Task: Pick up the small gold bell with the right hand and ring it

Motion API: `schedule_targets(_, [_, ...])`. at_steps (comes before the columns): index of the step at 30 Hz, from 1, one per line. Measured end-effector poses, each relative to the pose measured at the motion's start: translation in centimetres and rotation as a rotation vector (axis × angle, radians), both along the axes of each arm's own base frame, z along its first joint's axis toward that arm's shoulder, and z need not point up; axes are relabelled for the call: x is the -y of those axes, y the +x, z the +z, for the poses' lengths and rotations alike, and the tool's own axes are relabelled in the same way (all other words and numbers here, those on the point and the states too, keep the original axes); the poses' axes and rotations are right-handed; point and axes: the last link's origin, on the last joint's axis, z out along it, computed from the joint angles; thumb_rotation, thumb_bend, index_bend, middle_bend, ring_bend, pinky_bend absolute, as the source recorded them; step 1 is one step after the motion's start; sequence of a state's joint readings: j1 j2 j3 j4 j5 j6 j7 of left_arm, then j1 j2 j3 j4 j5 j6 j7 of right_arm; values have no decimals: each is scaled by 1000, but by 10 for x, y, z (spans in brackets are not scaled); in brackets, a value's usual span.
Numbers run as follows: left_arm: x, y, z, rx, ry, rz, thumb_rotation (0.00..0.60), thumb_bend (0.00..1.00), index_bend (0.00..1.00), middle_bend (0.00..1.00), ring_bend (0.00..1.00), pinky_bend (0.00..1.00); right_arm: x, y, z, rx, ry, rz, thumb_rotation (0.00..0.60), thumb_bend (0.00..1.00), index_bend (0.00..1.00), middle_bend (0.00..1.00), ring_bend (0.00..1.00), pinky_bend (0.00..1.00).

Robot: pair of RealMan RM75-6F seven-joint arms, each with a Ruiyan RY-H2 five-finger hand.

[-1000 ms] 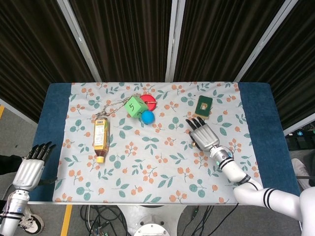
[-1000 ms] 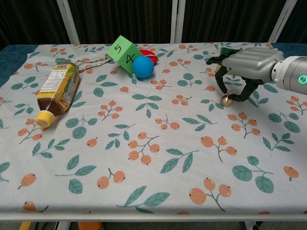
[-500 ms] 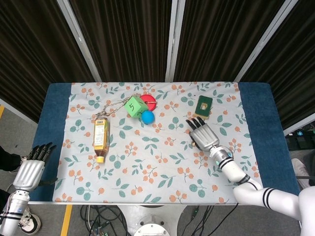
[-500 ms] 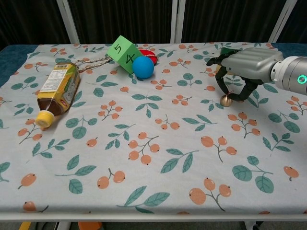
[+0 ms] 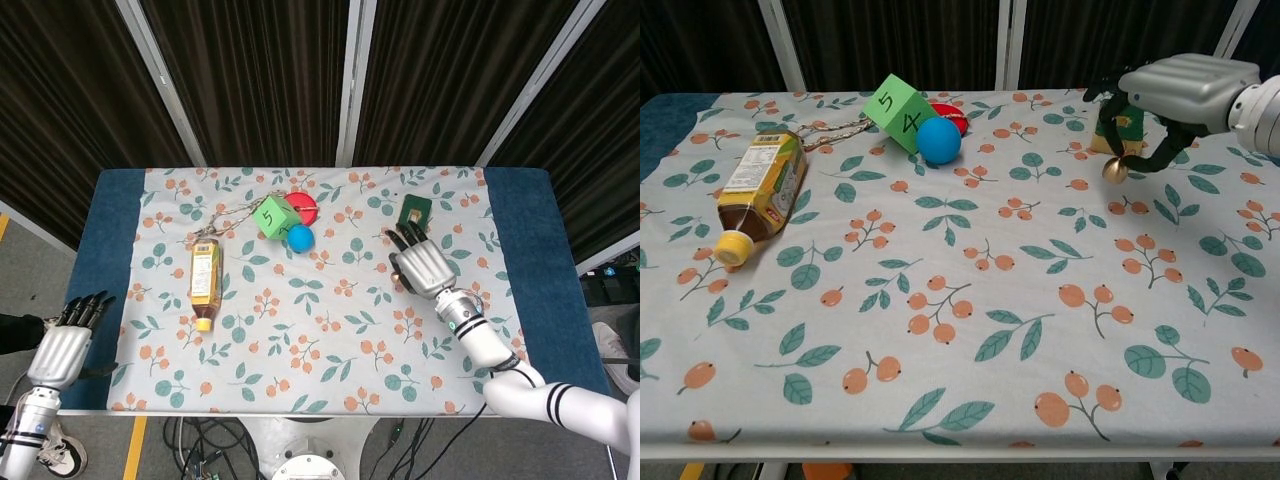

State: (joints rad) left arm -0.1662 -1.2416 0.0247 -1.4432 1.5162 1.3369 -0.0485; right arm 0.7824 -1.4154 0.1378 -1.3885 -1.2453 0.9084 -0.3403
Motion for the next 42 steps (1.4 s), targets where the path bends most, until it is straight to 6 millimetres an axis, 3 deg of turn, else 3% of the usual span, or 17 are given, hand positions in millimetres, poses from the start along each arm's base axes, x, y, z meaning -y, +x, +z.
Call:
schedule_targets(8, [-2,4,-3,-2,-12,-10,600,0,0,0,0,7,-19,21,11,194,98,-7,600,412,760,159,0,0])
schedule_targets(18, [-3,5,-5,-5,-20,-10,600,0,0,0,0,7,-13,5,17,37,-9,51,600,414,785,168,0,0])
schedule_targets(29, [-2,3,-5,-4,-20,-7,600,0,0,0,0,7,-15,2,19,140,12,-13,600,428,798,165,0,0])
schedule_targets(36, [-2,3,-6,-4,-24,-6,600,0,0,0,0,7,-14,-4,21,15,-43,22,600,428,801,163,0,0])
schedule_targets(42, [-2,2,-6,-4,-26,-3,600,0,0,0,0,7,-15,-6,19,59,-16,-5,600,428,815,167,0,0])
